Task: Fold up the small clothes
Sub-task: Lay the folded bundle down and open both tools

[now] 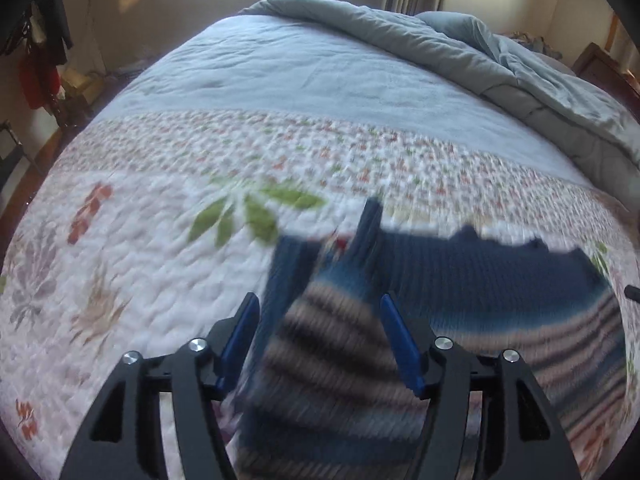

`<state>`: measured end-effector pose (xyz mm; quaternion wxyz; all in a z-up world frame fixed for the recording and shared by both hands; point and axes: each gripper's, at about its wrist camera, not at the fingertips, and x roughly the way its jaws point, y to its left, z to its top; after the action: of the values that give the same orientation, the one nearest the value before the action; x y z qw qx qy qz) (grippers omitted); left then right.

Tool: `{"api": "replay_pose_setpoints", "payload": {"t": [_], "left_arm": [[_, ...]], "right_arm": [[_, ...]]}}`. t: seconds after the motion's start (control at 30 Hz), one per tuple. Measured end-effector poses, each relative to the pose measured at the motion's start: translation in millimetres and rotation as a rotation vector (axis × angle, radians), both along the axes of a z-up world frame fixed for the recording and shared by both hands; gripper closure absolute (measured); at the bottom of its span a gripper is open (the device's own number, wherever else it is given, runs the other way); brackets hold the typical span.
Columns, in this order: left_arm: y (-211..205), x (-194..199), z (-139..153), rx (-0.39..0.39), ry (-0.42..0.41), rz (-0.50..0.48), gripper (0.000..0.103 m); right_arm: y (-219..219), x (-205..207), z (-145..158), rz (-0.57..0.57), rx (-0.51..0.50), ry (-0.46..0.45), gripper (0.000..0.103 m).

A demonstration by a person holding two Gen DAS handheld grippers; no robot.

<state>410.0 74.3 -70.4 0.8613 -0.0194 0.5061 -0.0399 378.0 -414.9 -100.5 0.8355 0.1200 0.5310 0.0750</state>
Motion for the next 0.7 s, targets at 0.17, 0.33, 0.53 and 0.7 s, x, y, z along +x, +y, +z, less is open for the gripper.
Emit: {"api": "replay_pose_setpoints", "payload": {"t": [0.17,0.33,0.53,0.7], "left_arm": [[44,-77,-5,-0.015,0.016,0.016,0.038],[54,-113,-20,-0.084,0.037,0.037,0.038],[38,-124,-34,-0.112,0.069,0.039,0.038],[32,-120,-34,-0.052,0.089,0.041,0.053]], "right_arm": [[-14,-92,-6,0.054,0.048,0.035,0.051],[-13,-127,-34,0.05,0.113,0.074,0.05],[1,-129,-52,0.071,0.191,0.097,0.062],[15,-131,-44,0.119,0.114,0.092,0.087]]}}
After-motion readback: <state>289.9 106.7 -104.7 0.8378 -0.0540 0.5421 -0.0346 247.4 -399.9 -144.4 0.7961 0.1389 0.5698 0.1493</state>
